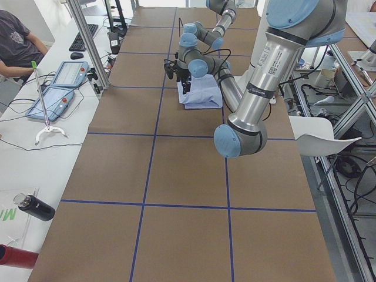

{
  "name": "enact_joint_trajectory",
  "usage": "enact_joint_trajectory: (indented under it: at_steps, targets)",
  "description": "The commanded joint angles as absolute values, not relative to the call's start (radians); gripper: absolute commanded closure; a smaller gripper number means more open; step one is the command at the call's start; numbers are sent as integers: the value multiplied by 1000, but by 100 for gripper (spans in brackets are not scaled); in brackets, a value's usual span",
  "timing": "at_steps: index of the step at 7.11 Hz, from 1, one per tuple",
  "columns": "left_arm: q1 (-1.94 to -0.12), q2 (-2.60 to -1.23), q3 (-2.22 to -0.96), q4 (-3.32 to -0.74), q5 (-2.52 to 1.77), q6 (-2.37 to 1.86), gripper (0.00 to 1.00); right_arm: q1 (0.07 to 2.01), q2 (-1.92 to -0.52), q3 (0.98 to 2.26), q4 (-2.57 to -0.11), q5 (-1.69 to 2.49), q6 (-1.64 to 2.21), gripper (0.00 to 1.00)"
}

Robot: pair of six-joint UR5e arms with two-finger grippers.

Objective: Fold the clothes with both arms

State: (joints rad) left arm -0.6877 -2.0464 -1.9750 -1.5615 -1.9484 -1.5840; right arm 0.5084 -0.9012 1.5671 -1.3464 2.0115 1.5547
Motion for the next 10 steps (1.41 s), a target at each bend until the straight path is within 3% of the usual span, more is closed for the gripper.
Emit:
enact_joint_trajectory:
  at_steps: [1, 4, 8, 10]
  targets:
    - [-689, -2045, -1976, -1560, -1950, -1585, 1, 534, -881, 1498, -1342, 1962, 1441, 0]
    - [-687, -2033, -1974, -1562, -1951, -1586, 1, 592, -747, 1304, -1339, 1939, 1326, 0]
    - [-734, -2031, -1974, -1571, -1953, -1551, 1, 719, -755, 1333, -1348, 1980, 1201, 0]
    - [-807, -1991, -1976, -1571, -1976, -1403, 1, 808, -837, 1399, -1353, 2014, 1087, 0]
